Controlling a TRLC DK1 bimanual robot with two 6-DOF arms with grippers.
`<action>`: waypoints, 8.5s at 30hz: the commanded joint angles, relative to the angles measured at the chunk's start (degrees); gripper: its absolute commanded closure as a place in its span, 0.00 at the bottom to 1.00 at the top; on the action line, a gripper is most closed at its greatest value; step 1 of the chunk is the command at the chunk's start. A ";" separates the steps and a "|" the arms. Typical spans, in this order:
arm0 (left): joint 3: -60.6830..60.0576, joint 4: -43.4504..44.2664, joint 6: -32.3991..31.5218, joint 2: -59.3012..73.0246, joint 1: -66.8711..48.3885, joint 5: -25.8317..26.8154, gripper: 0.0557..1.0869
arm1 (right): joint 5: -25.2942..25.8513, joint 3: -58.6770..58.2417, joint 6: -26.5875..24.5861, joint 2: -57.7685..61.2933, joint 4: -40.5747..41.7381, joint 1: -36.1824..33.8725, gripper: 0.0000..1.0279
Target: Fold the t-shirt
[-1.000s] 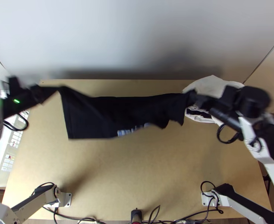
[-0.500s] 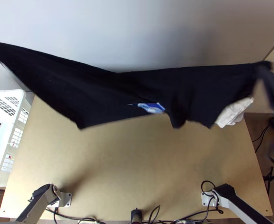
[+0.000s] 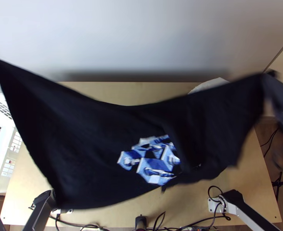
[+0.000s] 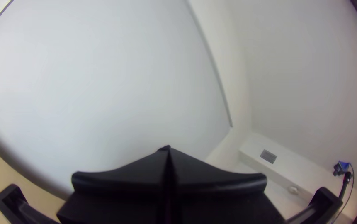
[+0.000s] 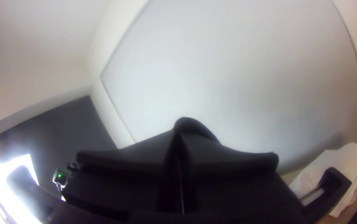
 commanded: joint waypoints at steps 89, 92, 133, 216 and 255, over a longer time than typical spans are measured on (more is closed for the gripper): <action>-3.42 -29.36 37.03 50.79 -17.34 -13.72 0.97 | -12.58 -23.72 3.36 42.58 28.08 -7.63 0.97; 0.62 -29.53 36.76 55.01 -17.69 -16.53 0.97 | -10.74 -21.17 3.01 46.36 28.16 -7.45 0.98; 23.21 -44.12 46.26 70.74 -15.93 -27.96 0.97 | 2.71 2.29 2.40 71.94 21.75 -5.96 0.97; 3.52 -85.43 103.30 58.61 -5.56 -13.72 0.97 | 12.03 -24.42 -12.28 47.77 -6.91 -4.81 0.97; 15.21 -96.24 107.52 49.47 -15.93 -15.92 0.05 | 3.33 -25.21 1.69 29.22 -49.44 6.00 0.05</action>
